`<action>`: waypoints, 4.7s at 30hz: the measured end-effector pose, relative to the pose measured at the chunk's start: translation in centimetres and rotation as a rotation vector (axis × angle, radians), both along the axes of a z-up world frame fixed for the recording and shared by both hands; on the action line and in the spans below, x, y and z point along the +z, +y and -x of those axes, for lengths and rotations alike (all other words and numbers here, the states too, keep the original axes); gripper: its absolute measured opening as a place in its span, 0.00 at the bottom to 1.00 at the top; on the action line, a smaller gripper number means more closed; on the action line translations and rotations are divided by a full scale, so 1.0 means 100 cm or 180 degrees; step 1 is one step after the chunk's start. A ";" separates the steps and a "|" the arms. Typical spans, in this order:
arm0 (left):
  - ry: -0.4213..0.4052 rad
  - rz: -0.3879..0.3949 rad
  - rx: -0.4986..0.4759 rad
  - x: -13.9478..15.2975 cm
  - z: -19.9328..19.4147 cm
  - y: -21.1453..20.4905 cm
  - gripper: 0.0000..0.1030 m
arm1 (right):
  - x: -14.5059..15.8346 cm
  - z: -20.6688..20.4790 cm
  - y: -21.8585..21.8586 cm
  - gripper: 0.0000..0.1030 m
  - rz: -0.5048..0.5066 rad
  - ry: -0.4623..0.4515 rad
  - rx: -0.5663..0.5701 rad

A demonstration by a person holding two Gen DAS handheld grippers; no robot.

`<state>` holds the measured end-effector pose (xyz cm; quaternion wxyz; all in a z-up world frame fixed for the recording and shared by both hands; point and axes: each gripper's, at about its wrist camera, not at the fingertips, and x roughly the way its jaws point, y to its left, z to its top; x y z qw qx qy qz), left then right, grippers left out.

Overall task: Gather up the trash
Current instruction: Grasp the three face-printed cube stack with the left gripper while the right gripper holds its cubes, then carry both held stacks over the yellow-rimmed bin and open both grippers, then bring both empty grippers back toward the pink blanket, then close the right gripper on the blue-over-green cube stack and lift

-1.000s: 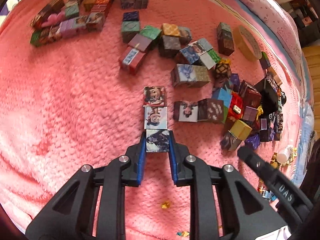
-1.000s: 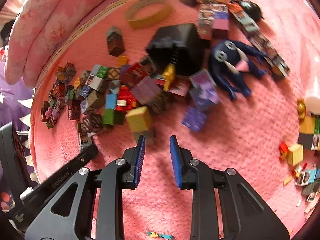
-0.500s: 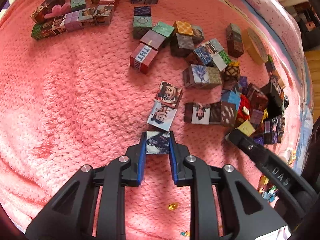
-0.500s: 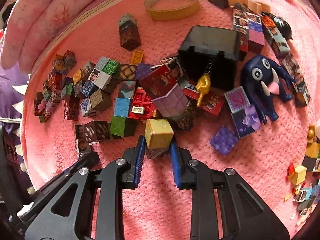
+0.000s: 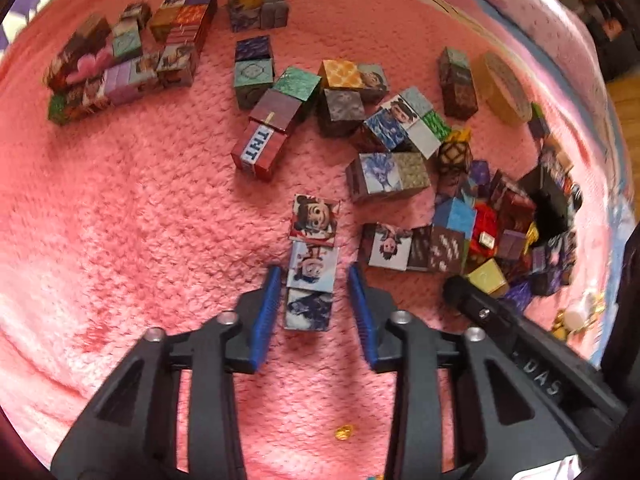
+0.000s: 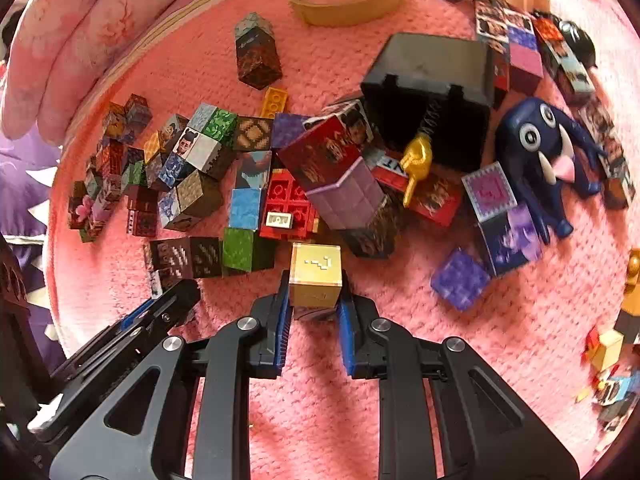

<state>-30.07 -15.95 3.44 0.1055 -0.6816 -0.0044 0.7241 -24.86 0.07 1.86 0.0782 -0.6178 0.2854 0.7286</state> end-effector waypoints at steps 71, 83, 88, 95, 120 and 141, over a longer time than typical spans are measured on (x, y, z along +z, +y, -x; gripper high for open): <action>-0.1268 -0.0054 -0.4458 -0.009 -0.678 0.271 0.21 | -0.003 -0.784 0.083 0.20 0.0345 -0.0548 -0.4324; -0.1433 -0.0026 -0.4043 -0.007 -0.658 0.267 0.45 | -0.002 -0.776 0.098 0.21 0.0399 -0.0642 -0.4308; -0.1367 -0.0282 -0.3988 0.025 -0.640 0.262 0.51 | 0.031 -0.748 0.113 0.21 0.0131 -0.0483 -0.4062; -0.1105 -0.0605 -0.3477 0.066 -0.571 0.248 0.51 | 0.069 -0.672 0.127 0.21 -0.0017 -0.0185 -0.3562; -0.0213 -0.0572 -0.0148 0.099 -0.235 -0.053 0.52 | 0.094 -0.236 -0.036 0.27 -0.0075 0.0199 -0.0579; -0.0066 -0.0360 0.0533 0.059 -0.074 -0.101 0.56 | 0.041 -0.030 -0.027 0.27 0.0008 0.0056 -0.0625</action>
